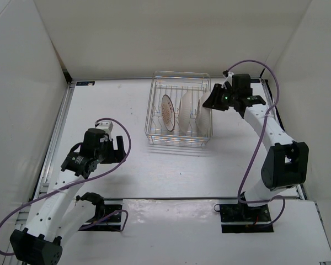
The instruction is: Unload the plates from the dish rack
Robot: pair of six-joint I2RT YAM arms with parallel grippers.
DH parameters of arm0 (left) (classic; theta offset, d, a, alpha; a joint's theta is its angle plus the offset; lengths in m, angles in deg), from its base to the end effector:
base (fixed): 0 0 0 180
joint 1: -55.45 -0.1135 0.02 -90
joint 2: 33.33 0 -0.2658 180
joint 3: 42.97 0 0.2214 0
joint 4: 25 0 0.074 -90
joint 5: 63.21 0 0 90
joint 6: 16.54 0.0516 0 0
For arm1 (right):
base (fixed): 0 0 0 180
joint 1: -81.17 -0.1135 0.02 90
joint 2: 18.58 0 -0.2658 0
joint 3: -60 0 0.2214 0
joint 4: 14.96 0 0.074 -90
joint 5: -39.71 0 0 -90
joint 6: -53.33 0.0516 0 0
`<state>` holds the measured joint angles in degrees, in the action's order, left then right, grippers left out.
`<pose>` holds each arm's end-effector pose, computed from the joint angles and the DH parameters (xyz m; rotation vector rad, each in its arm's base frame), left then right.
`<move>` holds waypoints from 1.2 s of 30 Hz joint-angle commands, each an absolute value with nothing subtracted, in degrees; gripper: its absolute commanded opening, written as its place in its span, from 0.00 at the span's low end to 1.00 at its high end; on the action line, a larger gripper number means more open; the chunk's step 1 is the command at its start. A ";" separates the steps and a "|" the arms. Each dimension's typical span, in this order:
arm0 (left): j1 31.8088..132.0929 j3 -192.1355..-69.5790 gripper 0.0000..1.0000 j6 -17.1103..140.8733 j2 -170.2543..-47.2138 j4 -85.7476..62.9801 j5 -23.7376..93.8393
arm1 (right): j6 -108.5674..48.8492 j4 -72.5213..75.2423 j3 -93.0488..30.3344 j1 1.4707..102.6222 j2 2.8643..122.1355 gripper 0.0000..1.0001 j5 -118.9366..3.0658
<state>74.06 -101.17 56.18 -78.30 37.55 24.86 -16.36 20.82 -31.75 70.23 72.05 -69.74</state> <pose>0.1231 -0.0396 0.2568 0.0131 2.4455 -0.2401 0.3356 0.0824 0.3139 -0.0174 2.2166 0.6762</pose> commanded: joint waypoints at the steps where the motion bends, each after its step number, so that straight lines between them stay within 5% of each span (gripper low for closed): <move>1: 74.52 -102.54 1.00 56.06 -78.24 38.09 23.80 | -18.48 22.46 -36.40 70.36 73.08 0.29 -69.28; 9: 74.35 -103.16 1.00 55.79 -79.47 38.88 23.98 | -19.54 24.14 -39.30 70.36 73.18 0.04 -70.24; 25: 74.26 -103.07 1.00 55.53 -79.91 38.96 23.63 | -18.83 32.14 -55.74 70.45 72.04 0.00 -72.18; 36: 74.35 -102.90 1.00 55.44 -79.91 38.88 23.28 | -14.62 19.42 -42.66 70.72 67.11 0.00 -72.35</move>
<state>74.11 -101.19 55.79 -80.05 38.75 24.18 -15.44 33.89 -42.88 70.30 73.43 -70.59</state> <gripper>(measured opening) 1.000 0.110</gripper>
